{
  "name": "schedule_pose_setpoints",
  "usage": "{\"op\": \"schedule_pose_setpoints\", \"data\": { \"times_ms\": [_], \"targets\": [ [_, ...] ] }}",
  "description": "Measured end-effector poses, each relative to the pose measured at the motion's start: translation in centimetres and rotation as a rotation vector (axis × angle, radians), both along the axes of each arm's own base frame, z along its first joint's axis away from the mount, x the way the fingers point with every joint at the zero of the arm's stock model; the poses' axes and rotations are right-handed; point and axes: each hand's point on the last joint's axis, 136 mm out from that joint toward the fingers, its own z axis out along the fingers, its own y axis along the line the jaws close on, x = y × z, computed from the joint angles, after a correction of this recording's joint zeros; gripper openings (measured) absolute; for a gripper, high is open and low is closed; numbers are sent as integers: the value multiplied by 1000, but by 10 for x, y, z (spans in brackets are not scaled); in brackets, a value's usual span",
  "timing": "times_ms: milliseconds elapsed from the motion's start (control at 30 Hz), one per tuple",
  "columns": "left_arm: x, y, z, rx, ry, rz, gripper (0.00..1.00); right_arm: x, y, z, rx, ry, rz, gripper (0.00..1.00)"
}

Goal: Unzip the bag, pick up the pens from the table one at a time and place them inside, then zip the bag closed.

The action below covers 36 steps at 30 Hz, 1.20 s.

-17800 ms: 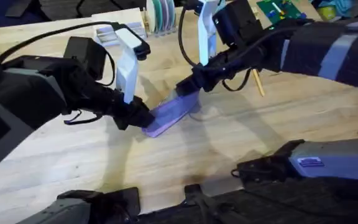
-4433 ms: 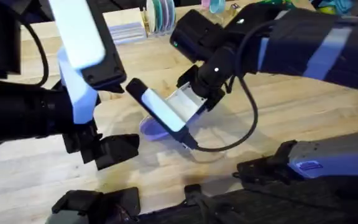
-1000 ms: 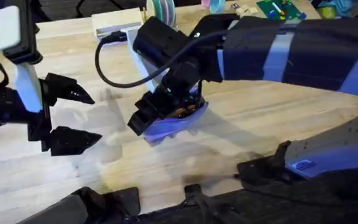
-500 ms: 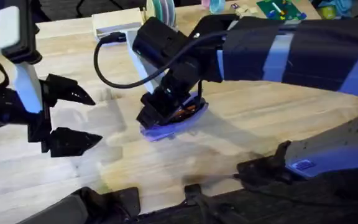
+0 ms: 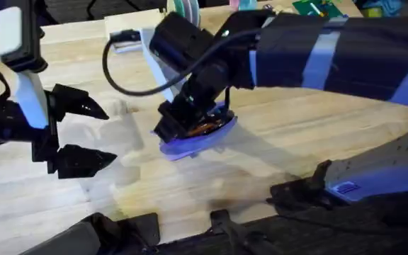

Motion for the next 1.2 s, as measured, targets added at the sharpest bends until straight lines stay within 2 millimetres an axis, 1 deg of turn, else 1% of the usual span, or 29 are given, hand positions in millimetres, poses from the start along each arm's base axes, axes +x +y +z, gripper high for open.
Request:
{"op": "schedule_pose_setpoints", "data": {
  "times_ms": [167,267,400,567,767,867,1033,1200],
  "targets": [
    [4,-7,6,-52,-20,13,994,15,-5,20,39,-41,-35,29],
    [6,-11,11,-93,-31,23,994,23,-10,26,53,-58,-55,30],
    [10,-19,18,-141,-54,27,994,32,-14,29,62,-69,-80,30],
    [16,-31,19,-156,-96,-24,993,43,-11,33,91,-109,-93,30],
    [23,-47,18,-148,-164,-111,994,45,-10,34,95,-116,-93,30],
    [24,-56,12,-160,-166,-147,994,45,-10,34,95,-116,-93,30],
    [21,-70,-15,-206,-52,-188,993,45,-10,34,95,-116,-93,30],
    [30,-83,-34,-268,0,-210,994,45,-10,34,95,-116,-93,30]
  ]
}}
